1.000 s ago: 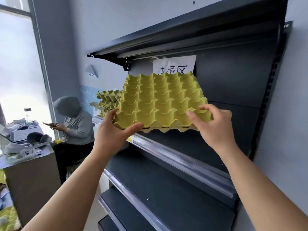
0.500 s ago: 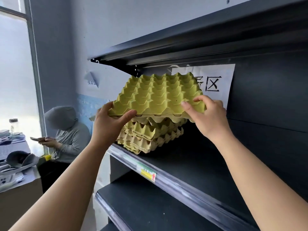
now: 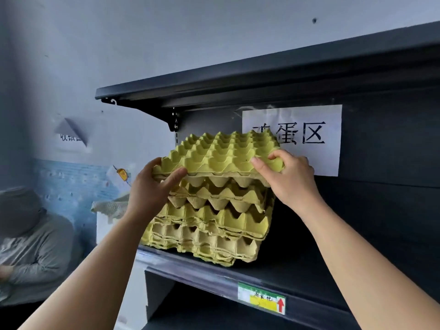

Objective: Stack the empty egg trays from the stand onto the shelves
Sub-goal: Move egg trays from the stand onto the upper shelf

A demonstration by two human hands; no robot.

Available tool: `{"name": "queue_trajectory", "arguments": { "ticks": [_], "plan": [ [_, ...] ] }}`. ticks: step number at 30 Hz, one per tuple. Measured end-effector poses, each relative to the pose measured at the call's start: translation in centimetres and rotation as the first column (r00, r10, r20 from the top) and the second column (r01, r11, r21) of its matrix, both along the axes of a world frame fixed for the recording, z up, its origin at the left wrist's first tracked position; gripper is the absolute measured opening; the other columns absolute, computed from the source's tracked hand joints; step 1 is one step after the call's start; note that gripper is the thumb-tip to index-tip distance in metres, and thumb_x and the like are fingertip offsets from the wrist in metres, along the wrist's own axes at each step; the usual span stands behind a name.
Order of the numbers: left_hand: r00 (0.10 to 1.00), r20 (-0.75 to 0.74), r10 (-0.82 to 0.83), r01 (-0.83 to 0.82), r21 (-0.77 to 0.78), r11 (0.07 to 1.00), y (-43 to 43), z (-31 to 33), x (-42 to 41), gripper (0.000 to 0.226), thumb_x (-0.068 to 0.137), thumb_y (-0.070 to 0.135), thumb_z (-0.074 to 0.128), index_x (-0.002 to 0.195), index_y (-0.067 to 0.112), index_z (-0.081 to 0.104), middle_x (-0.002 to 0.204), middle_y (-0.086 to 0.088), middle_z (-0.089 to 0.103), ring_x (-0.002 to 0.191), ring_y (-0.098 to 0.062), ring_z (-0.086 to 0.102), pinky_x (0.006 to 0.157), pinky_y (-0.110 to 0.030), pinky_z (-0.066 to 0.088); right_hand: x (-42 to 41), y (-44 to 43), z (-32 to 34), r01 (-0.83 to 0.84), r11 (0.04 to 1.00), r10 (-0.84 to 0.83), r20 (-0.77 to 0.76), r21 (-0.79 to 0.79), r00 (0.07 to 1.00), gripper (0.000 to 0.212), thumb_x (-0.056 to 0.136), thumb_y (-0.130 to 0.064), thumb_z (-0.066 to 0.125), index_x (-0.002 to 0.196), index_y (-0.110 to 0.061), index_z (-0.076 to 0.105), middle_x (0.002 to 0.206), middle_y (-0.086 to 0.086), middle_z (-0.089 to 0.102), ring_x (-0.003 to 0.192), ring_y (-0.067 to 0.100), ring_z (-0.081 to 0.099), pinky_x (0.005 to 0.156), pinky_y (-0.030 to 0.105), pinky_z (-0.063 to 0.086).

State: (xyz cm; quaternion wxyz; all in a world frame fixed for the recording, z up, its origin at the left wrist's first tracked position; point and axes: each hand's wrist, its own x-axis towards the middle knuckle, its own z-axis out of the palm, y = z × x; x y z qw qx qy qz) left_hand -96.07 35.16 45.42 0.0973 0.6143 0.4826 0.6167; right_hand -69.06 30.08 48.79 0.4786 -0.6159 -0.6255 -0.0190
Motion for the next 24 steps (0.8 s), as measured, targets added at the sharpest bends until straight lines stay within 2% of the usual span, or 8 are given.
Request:
{"name": "queue_trajectory", "arguments": {
  "ticks": [3, 6, 10, 14, 18, 22, 24],
  "plan": [
    [1.0, -0.013, -0.003, 0.003, -0.017, 1.0, 1.8, -0.4, -0.7, 0.084, 0.064, 0.069, 0.066, 0.131, 0.021, 0.053, 0.1, 0.002, 0.071, 0.093, -0.014, 0.066, 0.082, -0.035, 0.051, -1.1, 0.3, -0.1, 0.067, 0.998, -0.067, 0.042, -0.006, 0.997, 0.058, 0.079, -0.074, 0.044, 0.115, -0.03, 0.055, 0.111, 0.012, 0.048, 0.113, 0.033, 0.041, 0.092, 0.039, 0.039],
    [0.998, -0.055, -0.002, -0.002, -0.062, 0.998, 3.1, -1.2, -1.3, 0.091, 0.058, 0.085, 0.062, 0.13, 0.03, 0.051, 0.1, 0.002, 0.071, 0.096, -0.02, 0.066, 0.088, -0.045, 0.052, -1.5, 0.6, -0.6, 0.103, 0.993, -0.098, 0.08, -0.05, 0.992, 0.06, 0.077, -0.077, 0.042, 0.111, -0.03, 0.056, 0.101, 0.008, 0.045, 0.111, 0.032, 0.045, 0.092, 0.04, 0.043],
    [0.988, -0.142, 0.062, -0.07, -0.053, 0.996, 3.8, -2.5, -1.9, 0.099, 0.051, 0.096, 0.045, 0.126, 0.033, 0.055, 0.1, -0.002, 0.068, 0.104, -0.025, 0.061, 0.092, -0.048, 0.049, -1.7, 1.4, -1.8, 0.143, 0.987, -0.133, 0.122, -0.077, 0.984, 0.066, 0.07, -0.085, 0.036, 0.107, -0.034, 0.055, 0.106, 0.013, 0.051, 0.103, 0.032, 0.051, 0.086, 0.038, 0.047],
    [0.987, -0.152, 0.057, -0.064, -0.044, 0.997, 3.5, -3.0, -2.0, 0.096, 0.054, 0.093, 0.044, 0.127, 0.032, 0.056, 0.108, -0.002, 0.066, 0.107, -0.026, 0.059, 0.094, -0.05, 0.046, -2.0, 1.5, -2.0, 0.192, 0.979, -0.179, 0.168, -0.062, 0.969, 0.069, 0.071, -0.086, 0.032, 0.111, -0.035, 0.055, 0.106, 0.014, 0.052, 0.099, 0.032, 0.052, 0.081, 0.036, 0.048],
    [0.986, -0.151, 0.065, -0.067, -0.008, 0.998, 3.4, -3.5, -1.8, 0.092, 0.059, 0.089, 0.044, 0.127, 0.029, 0.056, 0.11, -0.003, 0.066, 0.11, -0.03, 0.057, 0.096, -0.053, 0.044, -1.8, 1.0, -2.3, 0.192, 0.979, -0.18, 0.175, -0.059, 0.968, 0.067, 0.071, -0.085, 0.033, 0.11, -0.035, 0.056, 0.106, 0.014, 0.054, 0.102, 0.031, 0.05, 0.082, 0.036, 0.046],
    [0.994, -0.101, 0.043, -0.042, 0.016, 0.999, 3.1, -4.0, -2.2, 0.084, 0.067, 0.08, 0.057, 0.128, 0.021, 0.056, 0.113, -0.004, 0.064, 0.108, -0.029, 0.056, 0.09, -0.047, 0.047, -2.5, 0.3, -2.4, 0.181, 0.982, -0.166, 0.194, -0.059, 0.967, 0.067, 0.074, -0.082, 0.037, 0.117, -0.033, 0.055, 0.11, 0.014, 0.053, 0.107, 0.032, 0.048, 0.084, 0.036, 0.043],
    [0.995, -0.095, 0.04, -0.039, 0.016, 0.999, 3.0, -4.0, -2.2, 0.079, 0.069, 0.071, 0.055, 0.128, 0.019, 0.056, 0.114, -0.005, 0.064, 0.106, -0.028, 0.057, 0.088, -0.045, 0.047, -3.0, -0.1, -2.6, 0.199, 0.976, -0.175, 0.232, -0.088, 0.957, 0.071, 0.074, -0.081, 0.038, 0.123, -0.032, 0.051, 0.116, 0.015, 0.05, 0.109, 0.033, 0.046, 0.085, 0.036, 0.04]
  ]
}}
